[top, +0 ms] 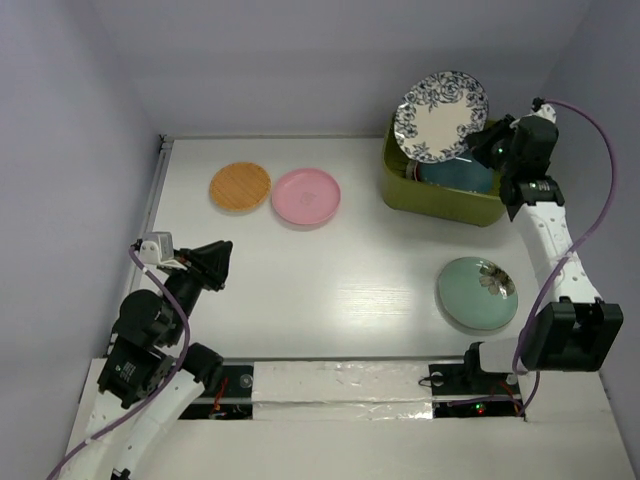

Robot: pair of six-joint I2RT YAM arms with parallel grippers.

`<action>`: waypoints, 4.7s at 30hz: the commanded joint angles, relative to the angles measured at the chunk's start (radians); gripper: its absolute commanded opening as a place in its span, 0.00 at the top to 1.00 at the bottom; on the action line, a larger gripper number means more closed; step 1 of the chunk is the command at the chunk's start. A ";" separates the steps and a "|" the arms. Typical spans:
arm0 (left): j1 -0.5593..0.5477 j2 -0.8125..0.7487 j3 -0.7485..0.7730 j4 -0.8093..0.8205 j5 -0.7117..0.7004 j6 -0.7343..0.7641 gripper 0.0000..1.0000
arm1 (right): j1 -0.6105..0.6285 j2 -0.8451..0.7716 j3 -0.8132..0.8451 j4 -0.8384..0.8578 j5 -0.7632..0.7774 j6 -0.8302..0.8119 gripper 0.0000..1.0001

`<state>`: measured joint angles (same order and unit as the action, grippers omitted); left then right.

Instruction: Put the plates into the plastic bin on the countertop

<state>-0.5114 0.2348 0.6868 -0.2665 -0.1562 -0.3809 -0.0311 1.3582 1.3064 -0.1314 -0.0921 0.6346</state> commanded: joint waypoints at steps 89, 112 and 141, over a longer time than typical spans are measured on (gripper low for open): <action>0.074 1.523 0.367 0.458 -0.123 -0.300 0.47 | 0.355 -0.564 -0.817 0.420 -0.265 0.082 0.94; 0.097 1.277 0.148 0.605 0.029 -0.348 1.00 | 0.365 -0.390 -0.768 0.461 -0.221 0.037 0.20; -0.010 0.624 -0.164 0.625 0.277 -0.346 0.66 | 0.496 -0.142 -0.443 0.321 0.168 0.074 1.00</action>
<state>-0.4938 0.9062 0.5377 0.2920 0.0750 -0.7208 0.4915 1.2831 0.7208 0.2153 -0.1093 0.7448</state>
